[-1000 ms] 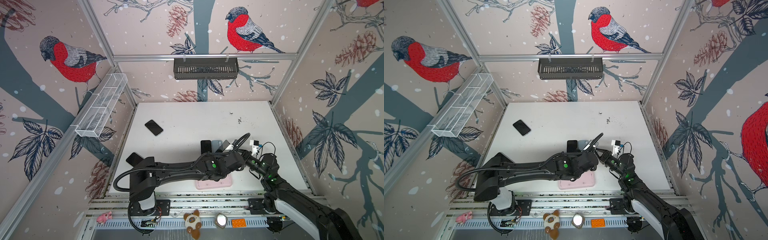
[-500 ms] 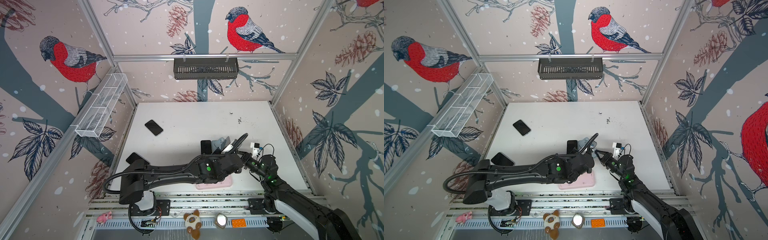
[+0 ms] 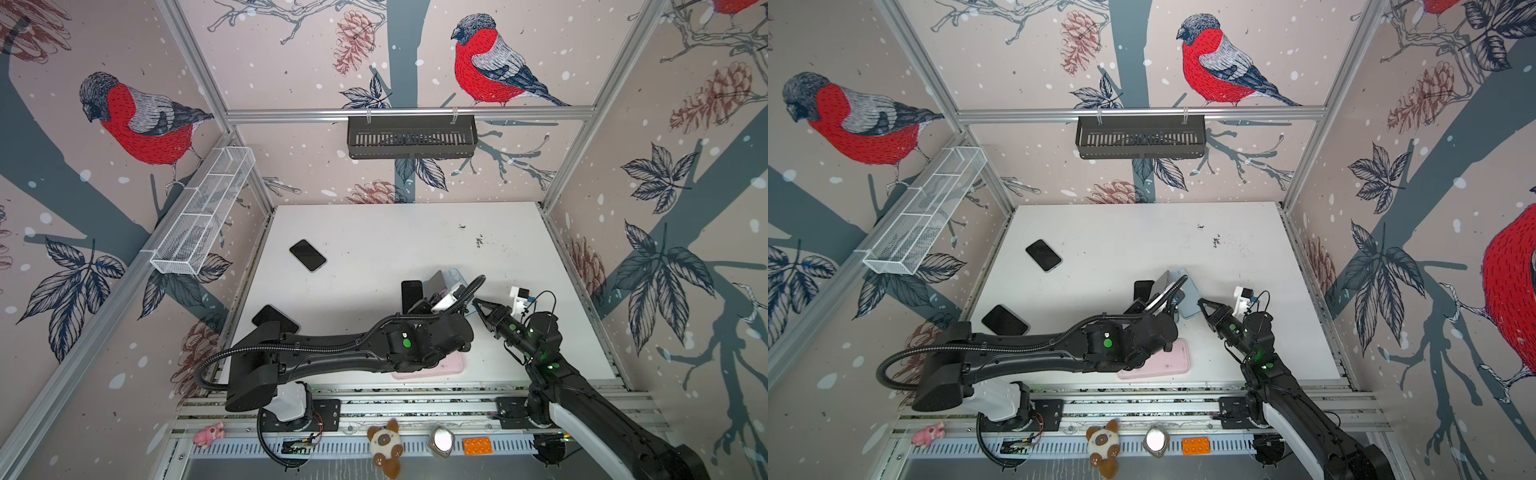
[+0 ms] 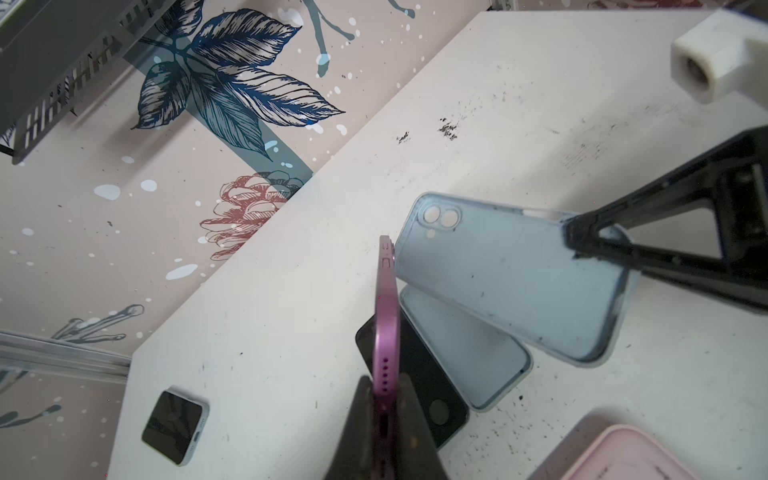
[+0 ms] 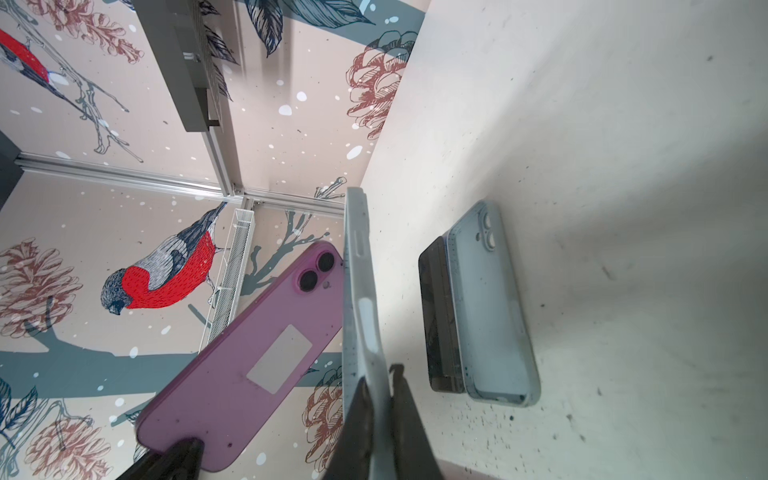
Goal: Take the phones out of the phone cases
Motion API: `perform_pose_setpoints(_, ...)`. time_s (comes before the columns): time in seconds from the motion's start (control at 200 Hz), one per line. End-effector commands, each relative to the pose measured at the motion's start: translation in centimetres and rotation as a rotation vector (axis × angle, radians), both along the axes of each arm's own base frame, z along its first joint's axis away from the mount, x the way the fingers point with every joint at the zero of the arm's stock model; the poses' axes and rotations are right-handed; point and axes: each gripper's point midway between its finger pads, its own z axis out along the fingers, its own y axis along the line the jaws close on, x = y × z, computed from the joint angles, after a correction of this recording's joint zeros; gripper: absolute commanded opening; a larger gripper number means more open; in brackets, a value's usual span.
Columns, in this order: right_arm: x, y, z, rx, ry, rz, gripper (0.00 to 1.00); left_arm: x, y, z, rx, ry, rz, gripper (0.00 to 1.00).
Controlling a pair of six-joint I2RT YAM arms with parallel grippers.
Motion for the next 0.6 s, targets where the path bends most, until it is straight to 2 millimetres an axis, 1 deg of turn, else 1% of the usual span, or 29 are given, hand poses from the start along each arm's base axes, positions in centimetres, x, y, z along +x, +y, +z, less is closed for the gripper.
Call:
perform_pose_setpoints(0.0, 0.2, -0.8, -0.8, -0.009, 0.026, -0.043, 0.00, 0.6, 0.4, 1.7, -0.029, -0.078, 0.032, 0.00)
perform_pose_setpoints(0.125, 0.4, -1.4, -1.1, -0.012, 0.037, -0.073, 0.00, 0.6, 0.6, 1.3, 0.005, -0.106, 0.016, 0.00)
perform_pose_setpoints(0.225, 0.5, -2.0, -1.7, -0.028, 0.061, -0.100, 0.00, 0.6, 0.2, 1.0, 0.035, -0.140, -0.025, 0.00)
perform_pose_setpoints(0.275, 0.6, -2.4, -2.0, -0.033, 0.073, -0.121, 0.00, 0.6, -0.4, 1.1, 0.043, -0.154, -0.049, 0.00)
perform_pose_setpoints(0.41, 0.8, -3.4, -2.7, -0.043, 0.096, -0.159, 0.00, 0.5, -2.1, 0.2, 0.079, -0.157, -0.103, 0.00)
perform_pose_setpoints(0.53, 1.3, -5.1, -3.3, -0.066, 0.115, -0.201, 0.00, 0.1, -4.4, -0.3, 0.102, -0.163, -0.144, 0.00)
perform_pose_setpoints(0.595, 1.5, -6.1, -3.5, -0.077, 0.125, -0.222, 0.00, -0.1, -5.7, -1.1, 0.132, -0.167, -0.162, 0.00)
